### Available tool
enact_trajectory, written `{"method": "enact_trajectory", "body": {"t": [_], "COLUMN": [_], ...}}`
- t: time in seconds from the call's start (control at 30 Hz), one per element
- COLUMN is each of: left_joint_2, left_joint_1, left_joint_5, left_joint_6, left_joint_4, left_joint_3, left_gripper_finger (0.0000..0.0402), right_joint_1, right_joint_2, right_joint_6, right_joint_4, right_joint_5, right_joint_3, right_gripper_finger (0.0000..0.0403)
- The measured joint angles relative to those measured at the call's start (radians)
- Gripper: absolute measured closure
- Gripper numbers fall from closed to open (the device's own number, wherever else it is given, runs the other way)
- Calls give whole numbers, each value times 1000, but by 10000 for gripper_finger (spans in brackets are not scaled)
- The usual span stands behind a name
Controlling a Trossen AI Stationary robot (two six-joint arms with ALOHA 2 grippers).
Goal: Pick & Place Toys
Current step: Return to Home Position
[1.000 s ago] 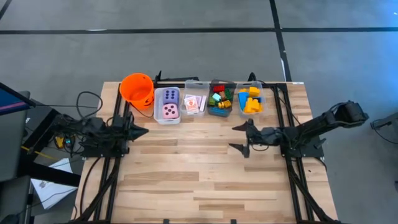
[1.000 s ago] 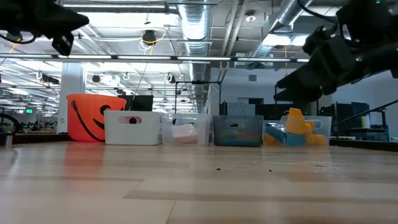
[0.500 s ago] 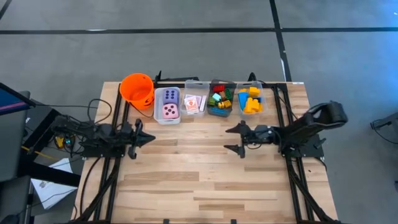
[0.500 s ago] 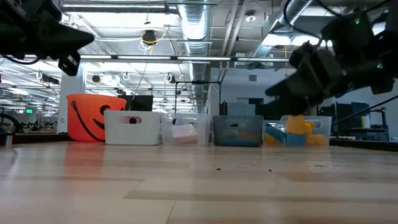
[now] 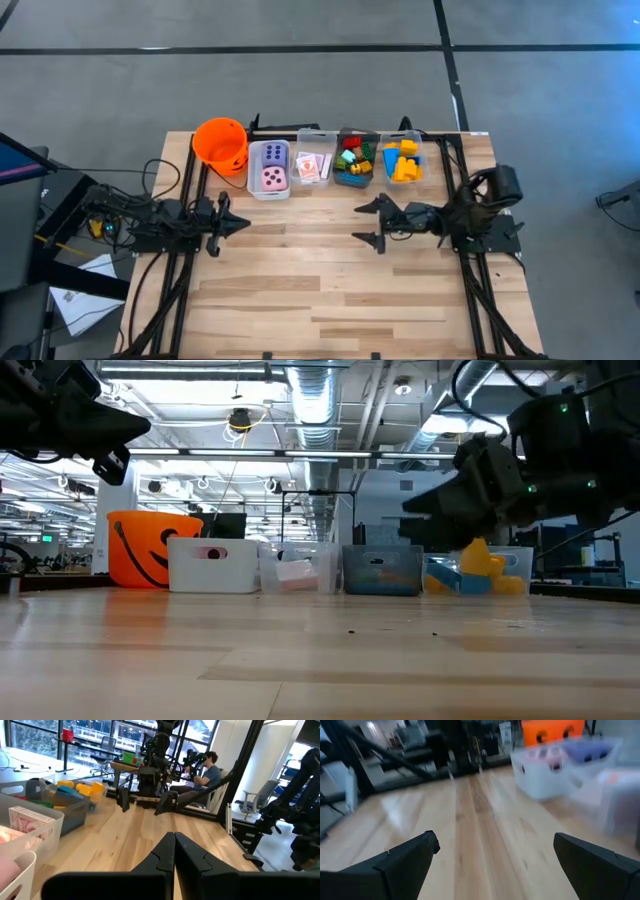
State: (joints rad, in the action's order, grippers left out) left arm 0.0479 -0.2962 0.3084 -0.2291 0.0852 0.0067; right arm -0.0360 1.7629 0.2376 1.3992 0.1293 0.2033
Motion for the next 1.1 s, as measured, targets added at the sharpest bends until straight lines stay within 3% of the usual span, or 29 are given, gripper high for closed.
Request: {"method": "enact_trajectory", "body": {"t": [0.13, 0.43, 0.67, 0.97, 1.1], "left_joint_2": [0, 0, 0, 0, 1], "left_joint_1": [0, 0, 0, 0, 0], "left_joint_5": [0, 1, 1, 1, 1], "left_joint_6": [0, 0, 0, 0, 0], "left_joint_4": [7, 12, 12, 13, 13], "left_joint_3": [0, 0, 0, 0, 0], "left_gripper_finger": [402, 402, 402, 402, 402], "right_joint_1": [0, 0, 0, -3, -1], "right_joint_2": [-121, -602, -914, -1101, -1155], "right_joint_6": [-19, -61, -124, -1, -69], "right_joint_4": [-24, -244, -420, -596, -668], "right_joint_5": [1, 4, 23, 54, 52], "right_joint_3": [-20, -189, -194, -194, -194], "right_gripper_finger": [3, 3, 3, 3, 3]}}
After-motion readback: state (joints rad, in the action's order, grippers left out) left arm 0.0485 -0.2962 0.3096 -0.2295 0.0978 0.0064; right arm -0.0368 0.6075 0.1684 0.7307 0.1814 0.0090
